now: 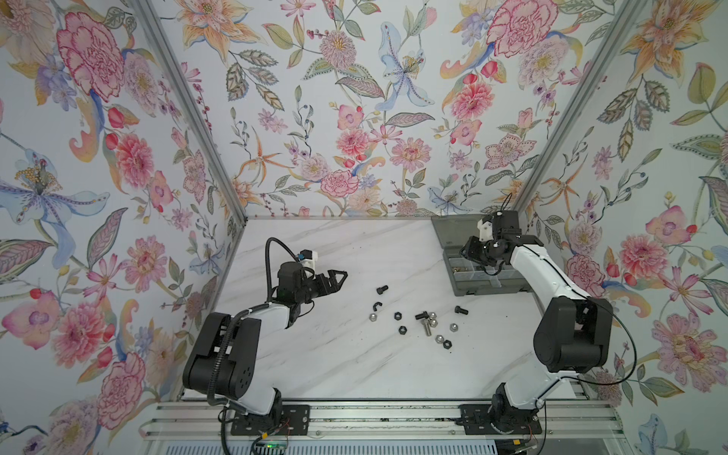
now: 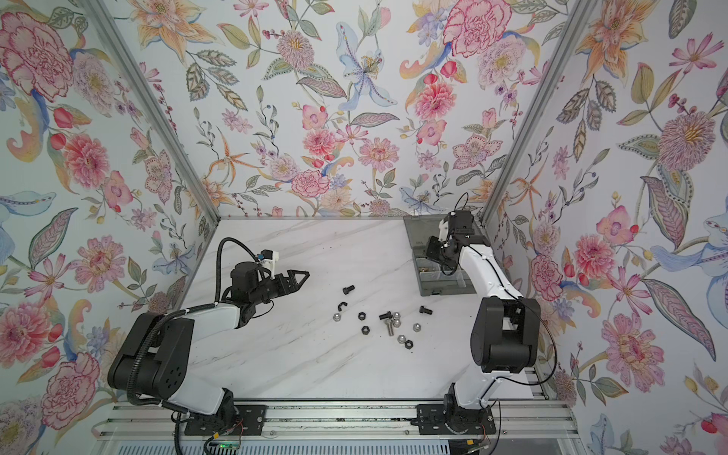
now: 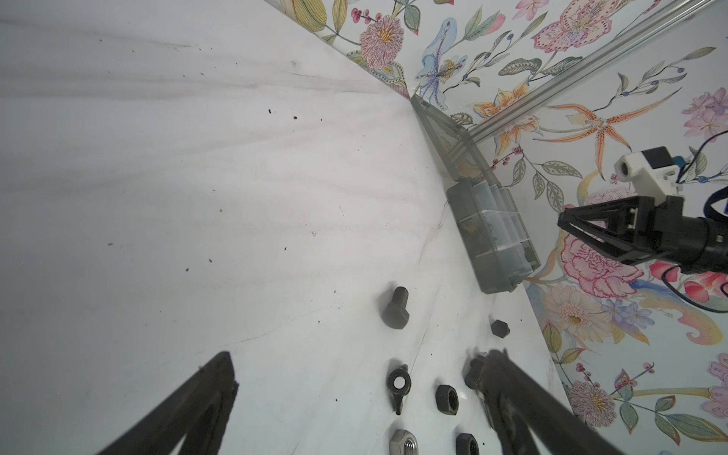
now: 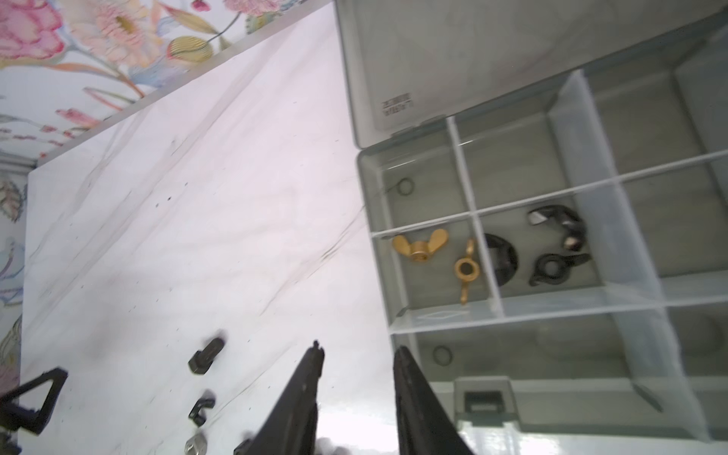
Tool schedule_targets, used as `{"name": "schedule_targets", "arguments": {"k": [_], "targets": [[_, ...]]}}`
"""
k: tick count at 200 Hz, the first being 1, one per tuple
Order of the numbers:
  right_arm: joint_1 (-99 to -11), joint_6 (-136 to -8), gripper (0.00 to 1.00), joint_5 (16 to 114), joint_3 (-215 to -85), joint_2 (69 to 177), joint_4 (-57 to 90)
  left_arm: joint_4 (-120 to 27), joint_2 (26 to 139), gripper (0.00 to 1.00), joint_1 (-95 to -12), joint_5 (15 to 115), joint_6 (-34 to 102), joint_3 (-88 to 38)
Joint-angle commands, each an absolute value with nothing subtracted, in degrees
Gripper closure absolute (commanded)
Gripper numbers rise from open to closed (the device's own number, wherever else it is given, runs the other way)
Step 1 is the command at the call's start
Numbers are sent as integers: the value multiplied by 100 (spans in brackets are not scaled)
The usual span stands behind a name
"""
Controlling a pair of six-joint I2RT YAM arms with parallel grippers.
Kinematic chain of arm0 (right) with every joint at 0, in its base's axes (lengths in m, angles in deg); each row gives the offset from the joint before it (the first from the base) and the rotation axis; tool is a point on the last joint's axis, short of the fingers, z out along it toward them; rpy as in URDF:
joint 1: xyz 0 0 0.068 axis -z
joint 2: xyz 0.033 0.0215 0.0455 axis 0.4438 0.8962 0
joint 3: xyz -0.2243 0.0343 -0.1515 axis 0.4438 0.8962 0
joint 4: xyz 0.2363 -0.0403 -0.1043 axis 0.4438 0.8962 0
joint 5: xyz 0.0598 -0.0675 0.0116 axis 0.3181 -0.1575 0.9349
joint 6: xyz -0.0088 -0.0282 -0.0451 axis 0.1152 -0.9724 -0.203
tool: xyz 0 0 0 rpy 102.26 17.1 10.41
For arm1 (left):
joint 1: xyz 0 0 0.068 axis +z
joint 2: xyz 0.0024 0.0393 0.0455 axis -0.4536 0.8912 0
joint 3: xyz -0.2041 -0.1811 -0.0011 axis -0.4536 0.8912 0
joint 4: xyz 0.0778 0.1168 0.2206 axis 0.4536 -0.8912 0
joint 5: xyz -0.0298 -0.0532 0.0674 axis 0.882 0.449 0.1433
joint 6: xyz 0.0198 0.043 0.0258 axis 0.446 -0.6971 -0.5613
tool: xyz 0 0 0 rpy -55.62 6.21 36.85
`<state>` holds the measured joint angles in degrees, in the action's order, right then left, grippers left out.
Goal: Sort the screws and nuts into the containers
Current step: 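Move the right gripper back toward the parts pile, then lower the open right gripper onto a black wing nut in the pile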
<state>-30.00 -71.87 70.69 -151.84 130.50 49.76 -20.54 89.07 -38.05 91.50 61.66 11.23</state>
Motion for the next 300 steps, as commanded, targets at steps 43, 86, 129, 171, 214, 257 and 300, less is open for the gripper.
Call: {"name": "schedule_targets", "arguments": {"k": [43, 86, 129, 171, 214, 257, 300], "targets": [[-4533, -6309, 61, 6804, -14467, 12822, 5236, -2407, 8706, 1, -3847, 8828, 5901, 1114], [-5489, -5957, 59, 6680, -14511, 13290, 5053, -2481, 8605, 0, -3876, 8742, 5892, 1179], [-6044, -5681, 59, 6928, -14635, 13871, 4634, -2551, 8540, 1, -3892, 8770, 5882, 1192], [-6303, -5133, 58, 7279, -14706, 14203, 4112, -2641, 8521, 1, -3894, 8709, 5837, 1176], [-6580, -4484, 57, 7396, -14683, 14370, 3580, -2661, 8531, 1, -3889, 8753, 5800, 1163], [-6580, -3767, 56, 7411, -14436, 14398, 3213, -2639, 8549, 1, -3886, 8813, 5772, 1164], [-6594, -3664, 56, 7524, -14436, 14580, 3138, -2570, 8608, 1, -3884, 8864, 5784, 1156]]}}
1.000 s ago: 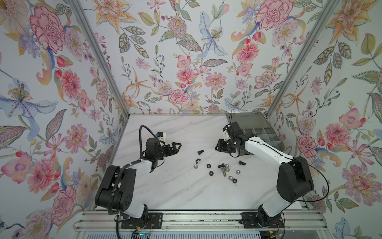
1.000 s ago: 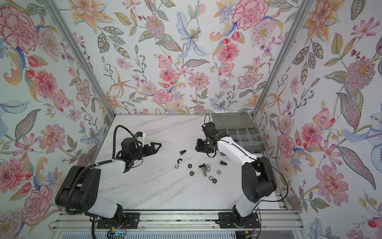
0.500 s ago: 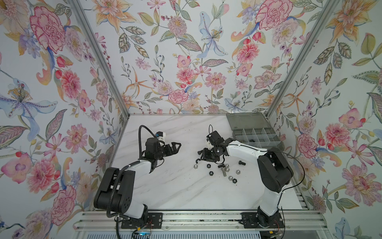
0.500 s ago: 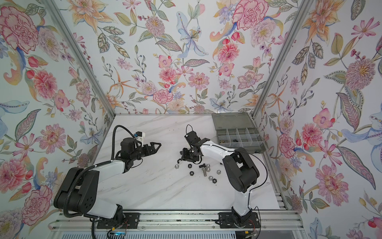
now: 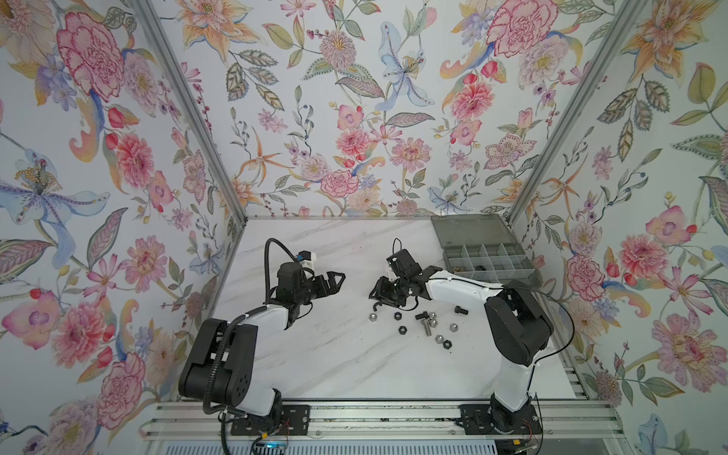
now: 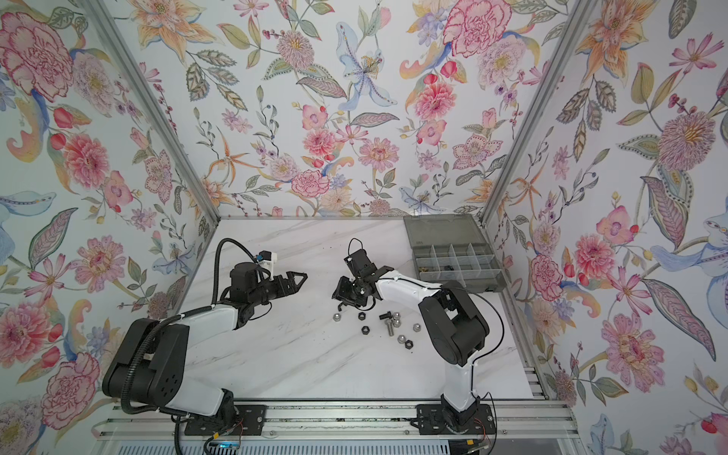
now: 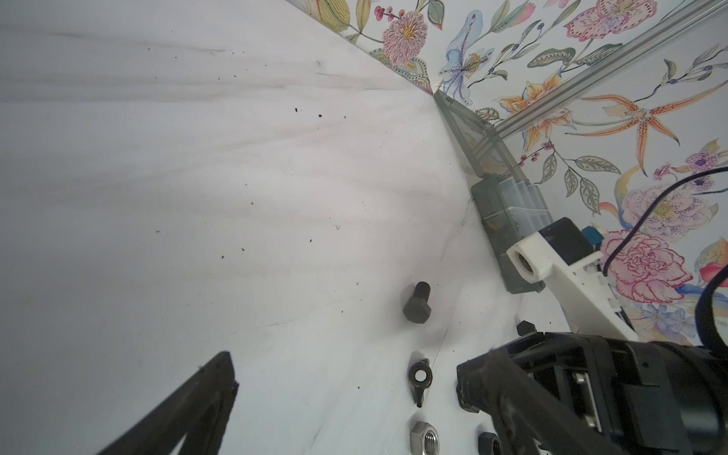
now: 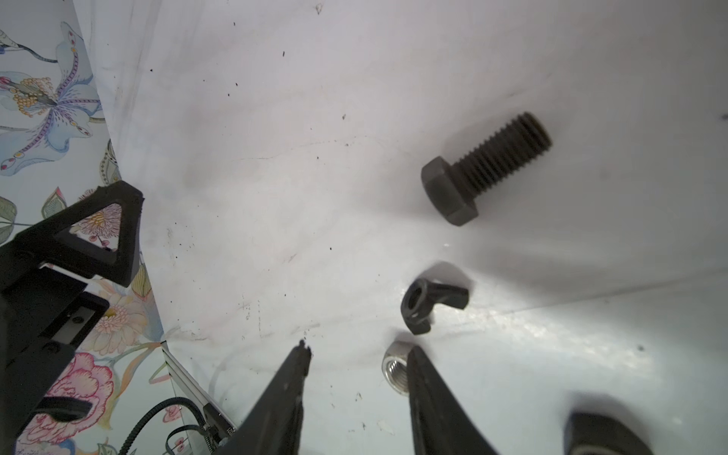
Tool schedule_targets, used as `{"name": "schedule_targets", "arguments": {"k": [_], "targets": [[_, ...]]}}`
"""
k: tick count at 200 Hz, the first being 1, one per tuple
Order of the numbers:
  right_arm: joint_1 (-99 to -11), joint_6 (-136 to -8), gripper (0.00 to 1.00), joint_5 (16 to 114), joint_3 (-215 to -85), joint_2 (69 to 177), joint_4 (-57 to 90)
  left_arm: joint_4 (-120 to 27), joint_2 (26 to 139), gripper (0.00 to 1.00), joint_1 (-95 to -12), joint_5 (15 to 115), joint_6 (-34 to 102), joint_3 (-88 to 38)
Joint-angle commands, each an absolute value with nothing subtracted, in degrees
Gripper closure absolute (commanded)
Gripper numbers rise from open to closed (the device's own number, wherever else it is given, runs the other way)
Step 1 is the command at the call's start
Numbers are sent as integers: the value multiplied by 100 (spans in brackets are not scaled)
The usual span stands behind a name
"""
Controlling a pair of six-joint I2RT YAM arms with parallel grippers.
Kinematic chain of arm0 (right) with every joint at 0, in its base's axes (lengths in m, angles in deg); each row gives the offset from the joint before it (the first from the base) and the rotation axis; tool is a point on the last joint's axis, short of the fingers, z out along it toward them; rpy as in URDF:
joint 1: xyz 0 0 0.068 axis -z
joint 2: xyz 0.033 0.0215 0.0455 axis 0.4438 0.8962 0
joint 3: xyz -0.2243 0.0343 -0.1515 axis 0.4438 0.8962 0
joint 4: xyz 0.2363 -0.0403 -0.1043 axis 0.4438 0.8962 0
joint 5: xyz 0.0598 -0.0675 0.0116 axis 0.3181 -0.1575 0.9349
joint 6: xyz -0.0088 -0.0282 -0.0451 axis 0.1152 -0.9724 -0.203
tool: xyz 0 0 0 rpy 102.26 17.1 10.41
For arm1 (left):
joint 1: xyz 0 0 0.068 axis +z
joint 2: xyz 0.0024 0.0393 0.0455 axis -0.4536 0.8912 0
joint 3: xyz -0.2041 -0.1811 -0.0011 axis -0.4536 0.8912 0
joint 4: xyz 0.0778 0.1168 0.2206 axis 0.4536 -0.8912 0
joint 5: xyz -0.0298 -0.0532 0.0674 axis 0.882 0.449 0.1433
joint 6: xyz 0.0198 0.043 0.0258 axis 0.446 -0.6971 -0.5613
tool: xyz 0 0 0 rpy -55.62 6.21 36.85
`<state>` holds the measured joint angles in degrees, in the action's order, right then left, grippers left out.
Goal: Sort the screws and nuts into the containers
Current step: 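Lower the open right gripper onto a black wing nut in the pile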
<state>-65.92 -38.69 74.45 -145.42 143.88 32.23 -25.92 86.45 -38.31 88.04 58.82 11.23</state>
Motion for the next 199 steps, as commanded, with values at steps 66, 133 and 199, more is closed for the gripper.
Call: {"name": "schedule_targets", "arguments": {"k": [66, 133, 199], "targets": [[-6605, -3673, 56, 7516, -14369, 14670, 3138, -2473, 8646, 1, -3891, 8867, 5823, 1214], [-6614, -3665, 56, 7515, -14387, 14811, 3102, -2411, 8680, 0, -3885, 8876, 5848, 1251], [-6614, -3665, 57, 7482, -14410, 14892, 3102, -2358, 8681, 0, -3886, 8880, 5853, 1287]]}}
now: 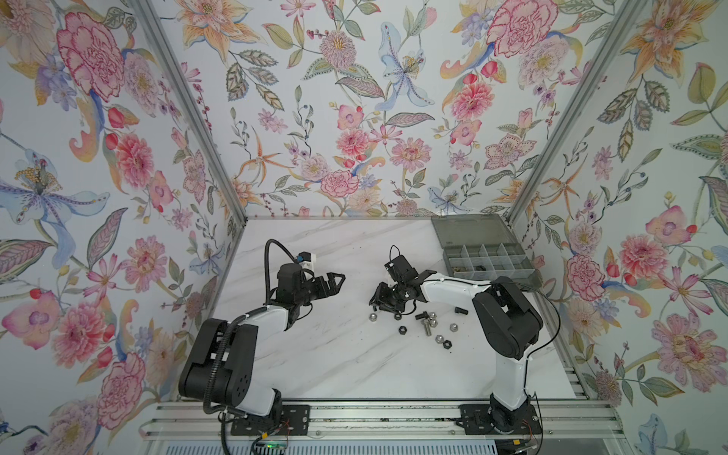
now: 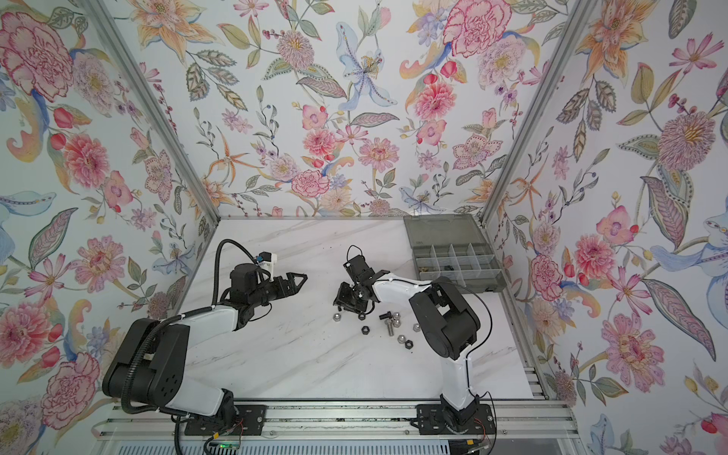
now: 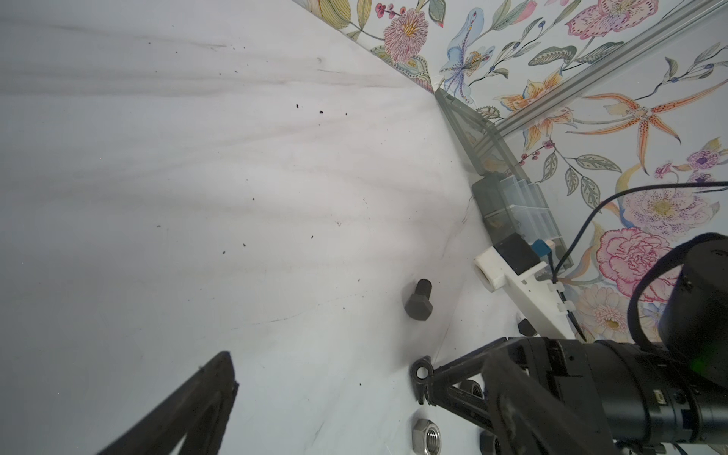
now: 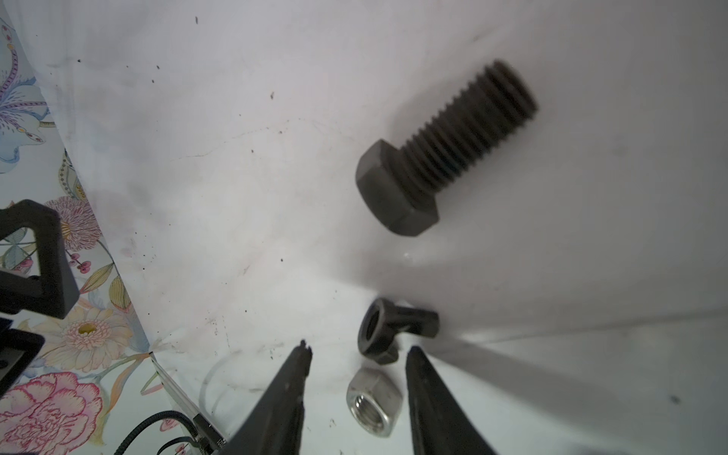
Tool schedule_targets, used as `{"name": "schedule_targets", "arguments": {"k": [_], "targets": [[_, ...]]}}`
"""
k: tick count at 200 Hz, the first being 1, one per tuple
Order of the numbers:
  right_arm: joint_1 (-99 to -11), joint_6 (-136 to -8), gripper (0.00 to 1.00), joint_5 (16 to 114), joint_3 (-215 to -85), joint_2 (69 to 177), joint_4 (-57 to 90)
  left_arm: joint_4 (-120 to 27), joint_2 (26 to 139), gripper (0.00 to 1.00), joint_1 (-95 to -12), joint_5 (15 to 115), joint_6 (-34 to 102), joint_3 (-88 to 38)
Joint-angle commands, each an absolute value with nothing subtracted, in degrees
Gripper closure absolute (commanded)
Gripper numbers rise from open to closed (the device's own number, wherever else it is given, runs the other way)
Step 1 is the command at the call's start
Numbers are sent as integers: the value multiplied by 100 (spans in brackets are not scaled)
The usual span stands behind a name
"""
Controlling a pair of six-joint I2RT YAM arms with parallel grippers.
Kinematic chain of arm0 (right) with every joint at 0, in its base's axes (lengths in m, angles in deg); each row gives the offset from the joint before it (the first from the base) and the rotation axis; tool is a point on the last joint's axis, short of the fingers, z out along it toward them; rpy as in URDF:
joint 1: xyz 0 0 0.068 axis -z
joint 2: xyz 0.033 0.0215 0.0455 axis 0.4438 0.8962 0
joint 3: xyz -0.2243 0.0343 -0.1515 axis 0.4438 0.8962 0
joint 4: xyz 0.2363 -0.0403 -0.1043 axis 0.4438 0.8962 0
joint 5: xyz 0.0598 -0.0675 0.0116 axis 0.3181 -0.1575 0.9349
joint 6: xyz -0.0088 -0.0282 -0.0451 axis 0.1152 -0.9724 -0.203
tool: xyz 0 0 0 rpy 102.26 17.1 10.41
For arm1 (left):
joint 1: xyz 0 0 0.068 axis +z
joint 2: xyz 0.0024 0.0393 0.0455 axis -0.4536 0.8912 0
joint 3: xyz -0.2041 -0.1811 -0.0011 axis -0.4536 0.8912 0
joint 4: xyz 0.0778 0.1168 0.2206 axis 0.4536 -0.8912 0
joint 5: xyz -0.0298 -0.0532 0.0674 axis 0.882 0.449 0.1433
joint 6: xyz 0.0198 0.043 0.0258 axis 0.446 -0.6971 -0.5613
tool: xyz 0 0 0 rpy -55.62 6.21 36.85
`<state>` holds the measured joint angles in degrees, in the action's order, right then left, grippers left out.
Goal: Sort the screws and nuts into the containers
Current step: 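Lower the open right gripper onto a black wing nut in the pile, then close the right gripper on the black wing nut and lift it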
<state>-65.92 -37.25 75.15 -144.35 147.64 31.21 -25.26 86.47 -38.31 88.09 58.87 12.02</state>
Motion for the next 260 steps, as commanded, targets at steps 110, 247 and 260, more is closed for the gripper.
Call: {"name": "schedule_targets", "arguments": {"k": [110, 247, 260], "targets": [[-6606, -3731, 66, 7342, -14539, 15146, 3103, -2337, 8716, 1, -3878, 8893, 5855, 1290], [-6545, -3840, 76, 7157, -14555, 15317, 3179, -2280, 8804, 1, -3880, 8913, 5859, 1279], [-6541, -3849, 77, 7148, -14554, 15330, 3195, -2271, 8816, 1, -3881, 8928, 5860, 1272]]}}
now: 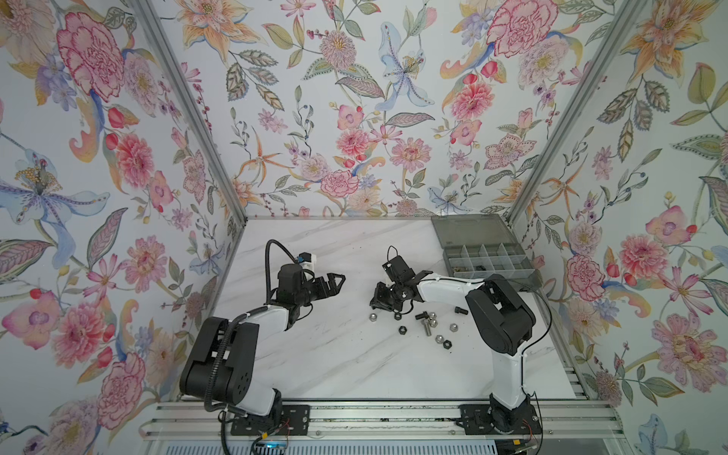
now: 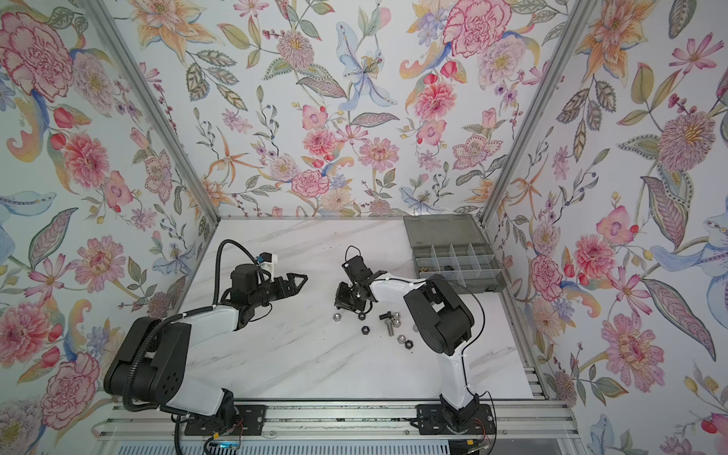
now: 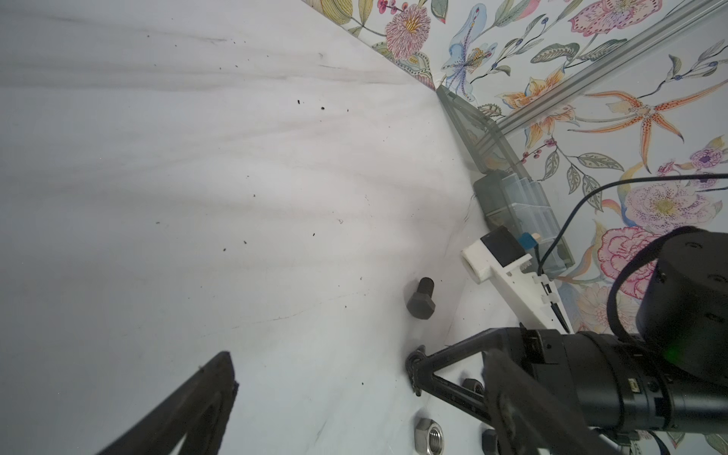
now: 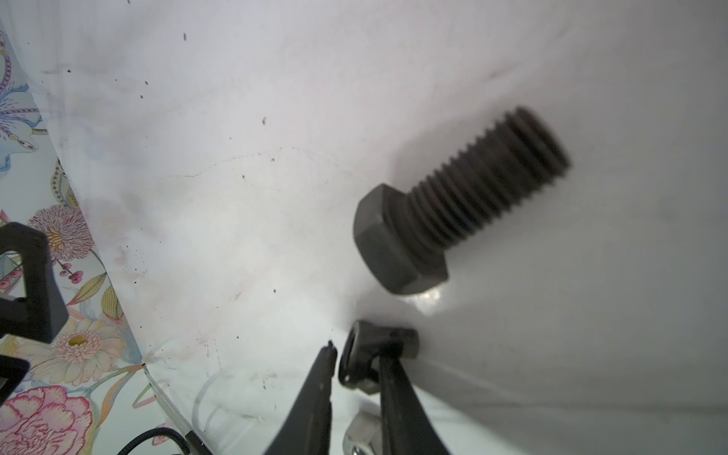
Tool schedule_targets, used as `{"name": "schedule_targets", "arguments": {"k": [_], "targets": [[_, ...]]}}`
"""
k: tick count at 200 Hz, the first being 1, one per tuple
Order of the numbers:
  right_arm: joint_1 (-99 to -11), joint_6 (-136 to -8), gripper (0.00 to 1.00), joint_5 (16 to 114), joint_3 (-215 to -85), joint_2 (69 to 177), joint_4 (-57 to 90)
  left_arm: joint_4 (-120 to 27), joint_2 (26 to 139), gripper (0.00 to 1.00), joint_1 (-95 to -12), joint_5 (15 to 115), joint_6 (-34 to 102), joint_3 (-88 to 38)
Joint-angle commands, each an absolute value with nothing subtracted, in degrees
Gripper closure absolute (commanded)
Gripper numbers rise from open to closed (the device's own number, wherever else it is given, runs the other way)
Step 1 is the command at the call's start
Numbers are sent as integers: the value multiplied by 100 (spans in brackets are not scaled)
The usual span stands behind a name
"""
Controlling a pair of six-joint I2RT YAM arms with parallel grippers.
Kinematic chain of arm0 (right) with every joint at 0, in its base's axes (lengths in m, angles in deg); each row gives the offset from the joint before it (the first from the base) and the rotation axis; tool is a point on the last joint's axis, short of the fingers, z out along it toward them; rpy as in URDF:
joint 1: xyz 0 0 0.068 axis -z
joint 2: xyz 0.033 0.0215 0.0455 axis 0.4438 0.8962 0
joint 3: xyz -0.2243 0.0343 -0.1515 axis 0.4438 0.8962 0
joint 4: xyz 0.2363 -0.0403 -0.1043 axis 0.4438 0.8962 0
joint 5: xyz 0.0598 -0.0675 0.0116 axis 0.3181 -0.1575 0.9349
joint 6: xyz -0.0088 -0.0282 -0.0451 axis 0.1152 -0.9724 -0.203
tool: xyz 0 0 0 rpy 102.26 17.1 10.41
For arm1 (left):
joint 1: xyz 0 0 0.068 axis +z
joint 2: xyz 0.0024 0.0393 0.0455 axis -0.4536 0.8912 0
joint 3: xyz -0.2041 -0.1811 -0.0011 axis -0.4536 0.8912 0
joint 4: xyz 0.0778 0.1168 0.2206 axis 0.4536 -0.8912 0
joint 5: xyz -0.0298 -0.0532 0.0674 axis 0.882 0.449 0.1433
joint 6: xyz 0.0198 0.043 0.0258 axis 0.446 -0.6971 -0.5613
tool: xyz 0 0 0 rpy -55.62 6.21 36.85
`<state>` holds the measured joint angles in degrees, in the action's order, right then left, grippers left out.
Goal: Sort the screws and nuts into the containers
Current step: 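Close the right gripper on the black wing nut and lift it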
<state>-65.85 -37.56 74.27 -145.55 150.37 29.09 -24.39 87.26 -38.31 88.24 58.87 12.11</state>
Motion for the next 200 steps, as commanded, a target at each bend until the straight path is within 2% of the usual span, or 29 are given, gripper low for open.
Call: {"name": "schedule_targets", "arguments": {"k": [1, 81, 146, 200], "targets": [[-6543, -3850, 77, 7147, -14550, 15331, 3197, -2270, 8819, 1, -3883, 8928, 5856, 1268], [-6507, -3920, 92, 7120, -14490, 15325, 3202, -2235, 8874, 1, -3881, 8946, 5880, 1255], [-6505, -4030, 100, 7081, -14453, 15271, 3213, -2219, 8907, 0, -3882, 8958, 5898, 1228], [-6541, -4783, 100, 6971, -14522, 14814, 3213, -2224, 8893, 1, -3885, 8974, 5914, 1210]]}}
